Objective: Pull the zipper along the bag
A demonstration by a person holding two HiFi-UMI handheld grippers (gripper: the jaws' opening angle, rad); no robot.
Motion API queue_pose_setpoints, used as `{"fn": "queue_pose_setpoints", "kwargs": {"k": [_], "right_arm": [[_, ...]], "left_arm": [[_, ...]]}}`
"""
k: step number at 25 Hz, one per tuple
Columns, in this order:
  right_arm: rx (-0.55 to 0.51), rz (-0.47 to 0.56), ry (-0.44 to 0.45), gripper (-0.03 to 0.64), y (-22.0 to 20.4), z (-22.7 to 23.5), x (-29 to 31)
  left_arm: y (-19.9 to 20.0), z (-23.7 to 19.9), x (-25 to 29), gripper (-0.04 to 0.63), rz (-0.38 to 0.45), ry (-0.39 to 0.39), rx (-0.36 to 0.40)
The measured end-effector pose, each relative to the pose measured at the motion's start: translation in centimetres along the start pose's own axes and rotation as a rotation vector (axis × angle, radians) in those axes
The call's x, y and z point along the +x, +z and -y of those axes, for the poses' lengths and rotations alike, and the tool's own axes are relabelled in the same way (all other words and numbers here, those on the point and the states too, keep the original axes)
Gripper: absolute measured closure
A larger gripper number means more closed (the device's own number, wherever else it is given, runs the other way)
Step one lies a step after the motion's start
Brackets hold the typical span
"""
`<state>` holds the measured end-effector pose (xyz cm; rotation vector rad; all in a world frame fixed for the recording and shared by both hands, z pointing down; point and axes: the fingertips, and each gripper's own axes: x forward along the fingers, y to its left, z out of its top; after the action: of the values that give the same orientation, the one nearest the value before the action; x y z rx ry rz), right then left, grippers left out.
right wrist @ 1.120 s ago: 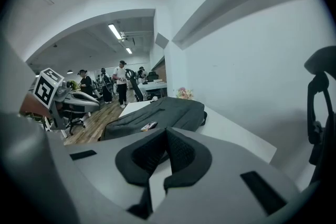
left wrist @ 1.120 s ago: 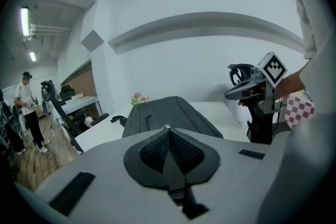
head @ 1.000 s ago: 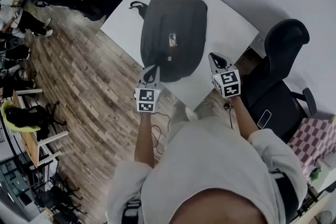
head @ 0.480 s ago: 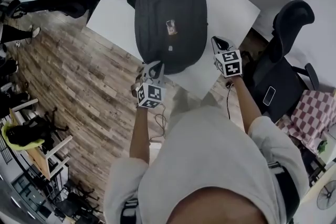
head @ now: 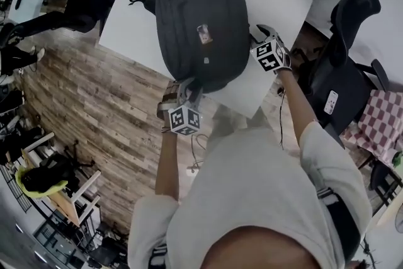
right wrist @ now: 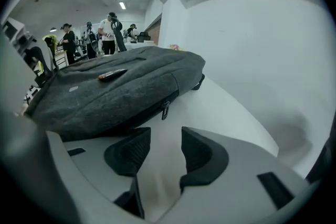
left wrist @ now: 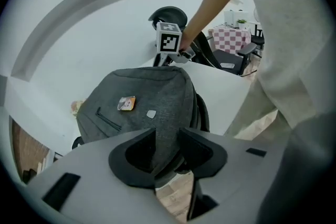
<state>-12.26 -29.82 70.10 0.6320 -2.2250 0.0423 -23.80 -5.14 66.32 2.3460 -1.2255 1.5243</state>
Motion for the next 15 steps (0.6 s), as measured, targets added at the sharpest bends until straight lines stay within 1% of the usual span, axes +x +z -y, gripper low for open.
{"fn": "queue_pose_setpoints", "kwargs": {"k": [1,2,7,12,15], "right_arm": [[-0.018,-0.006,0.008,0.405,0.1,0.1,0.6],[-0.033,-0.006,0.016,0.399,0.3,0.1,1.1],[-0.084,-0.001,0.067,0.387,1.6,0.1,2.4],[-0.108,0.0,0.105,0.396,2.5,0.5,3.3],[-0.127,0.007,0.138,0.448,2.9,0.4,4.1]], "left_arm": [[-0.1,0.0,0.3,0.457,-0.005,-0.011,0.016],[-0.1,0.0,0.5,0.444,-0.008,-0.023,0.027],[-0.4,0.2,1.2,0.445,-0.016,-0.076,0.054],[-0.5,0.4,2.0,0.462,-0.017,-0.104,0.06],[-0.3,0.5,2.5,0.469,-0.019,-0.114,0.058]]}}
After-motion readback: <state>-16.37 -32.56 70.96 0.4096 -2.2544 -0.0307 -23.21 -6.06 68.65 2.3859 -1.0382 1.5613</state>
